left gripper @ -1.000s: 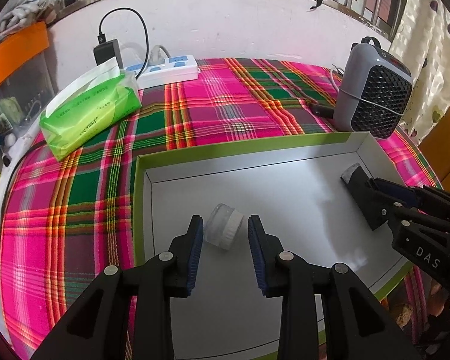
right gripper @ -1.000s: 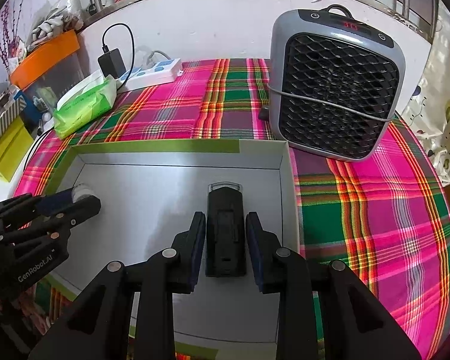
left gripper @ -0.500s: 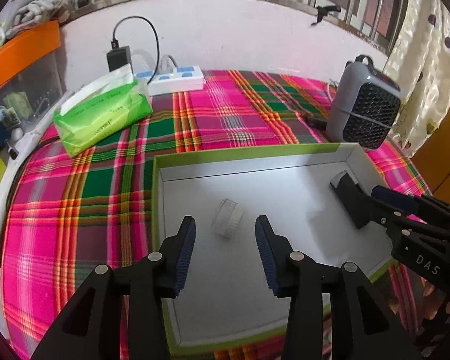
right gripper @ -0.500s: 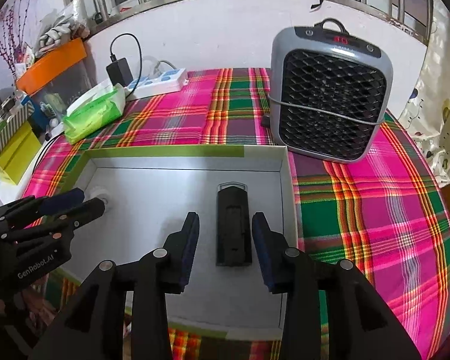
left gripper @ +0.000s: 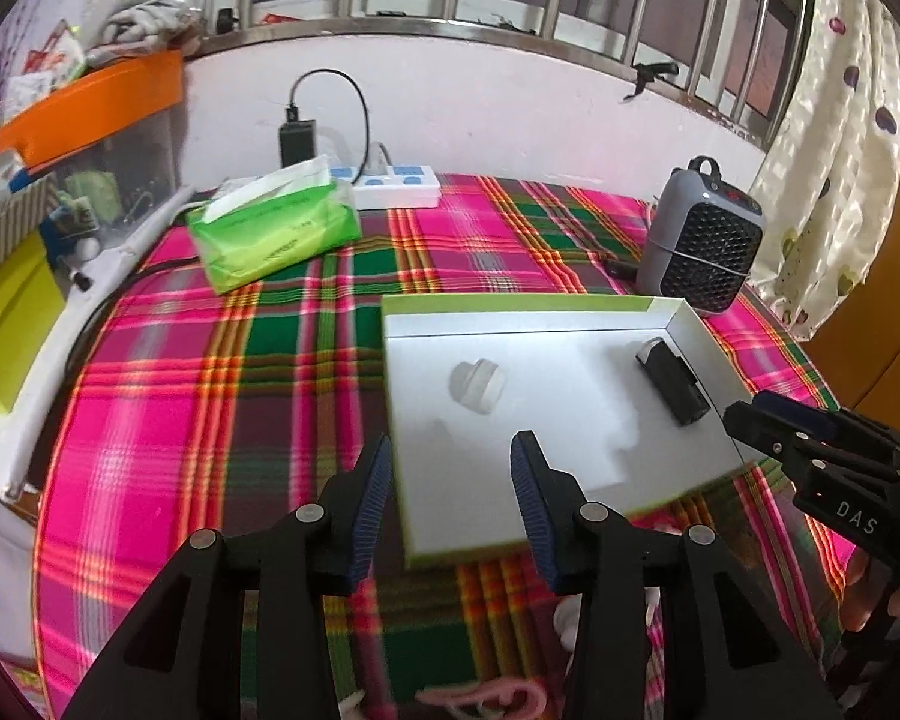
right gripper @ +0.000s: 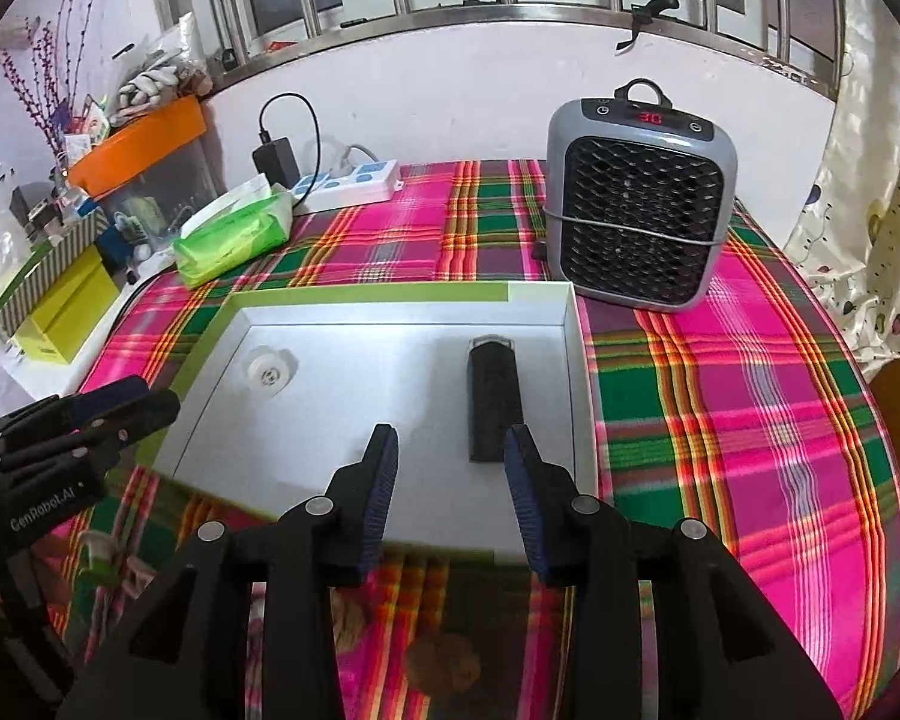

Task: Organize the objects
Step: 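Open the left tool to drop the cap while the right tool releases the device in the box, then grasp the green-based white suction stand with the left tool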

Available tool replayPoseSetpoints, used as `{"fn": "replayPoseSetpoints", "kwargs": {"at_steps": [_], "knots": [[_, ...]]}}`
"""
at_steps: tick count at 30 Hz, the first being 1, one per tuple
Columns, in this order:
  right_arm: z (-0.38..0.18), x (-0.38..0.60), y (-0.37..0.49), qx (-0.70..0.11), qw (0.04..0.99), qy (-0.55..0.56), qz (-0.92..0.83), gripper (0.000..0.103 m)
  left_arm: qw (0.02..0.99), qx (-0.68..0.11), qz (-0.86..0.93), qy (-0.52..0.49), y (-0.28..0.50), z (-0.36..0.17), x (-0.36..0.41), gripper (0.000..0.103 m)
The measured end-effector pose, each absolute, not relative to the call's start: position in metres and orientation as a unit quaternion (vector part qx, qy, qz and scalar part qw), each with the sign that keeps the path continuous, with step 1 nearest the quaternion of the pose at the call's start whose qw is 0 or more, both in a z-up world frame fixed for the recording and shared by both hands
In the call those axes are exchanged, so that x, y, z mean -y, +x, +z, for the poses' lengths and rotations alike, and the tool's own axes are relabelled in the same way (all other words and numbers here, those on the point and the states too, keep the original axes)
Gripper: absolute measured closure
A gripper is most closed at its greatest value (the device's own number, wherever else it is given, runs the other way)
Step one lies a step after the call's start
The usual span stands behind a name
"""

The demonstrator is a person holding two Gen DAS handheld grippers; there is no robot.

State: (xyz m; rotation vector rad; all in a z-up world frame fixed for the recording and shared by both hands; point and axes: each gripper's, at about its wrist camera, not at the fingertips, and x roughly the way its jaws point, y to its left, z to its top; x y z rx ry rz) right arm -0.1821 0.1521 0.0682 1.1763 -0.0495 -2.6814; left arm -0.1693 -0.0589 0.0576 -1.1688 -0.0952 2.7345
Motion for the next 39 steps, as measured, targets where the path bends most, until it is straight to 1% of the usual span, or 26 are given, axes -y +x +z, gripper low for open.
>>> {"fn": "replayPoseSetpoints", "kwargs": {"at_steps": [15, 17, 18, 22, 39], "knots": [[0.068, -0.161, -0.130, 0.025, 0.108, 0.390, -0.914, 0.064, 0.050, 0.057, 0.918, -0.389, -0.105, 0.050, 0.105, 0.063], [0.066, -0.163, -0.125, 0.027, 0.109, 0.389, -0.915, 0.058, 0.047, 0.061, 0.916, -0.393, -0.098, 0.045, 0.111, 0.062], [0.065, -0.164, -0.122, 0.028, 0.110, 0.389, -0.914, 0.056, 0.047, 0.063, 0.915, -0.395, -0.096, 0.044, 0.112, 0.062], [0.059, -0.166, -0.112, 0.026, 0.111, 0.393, -0.913, 0.055, 0.056, 0.070, 0.914, -0.396, -0.080, 0.036, 0.118, 0.059], [0.037, -0.163, -0.105, 0.031, 0.126, 0.419, -0.899, 0.054, 0.091, 0.048, 0.912, -0.397, -0.075, 0.024, 0.109, 0.058]]}}
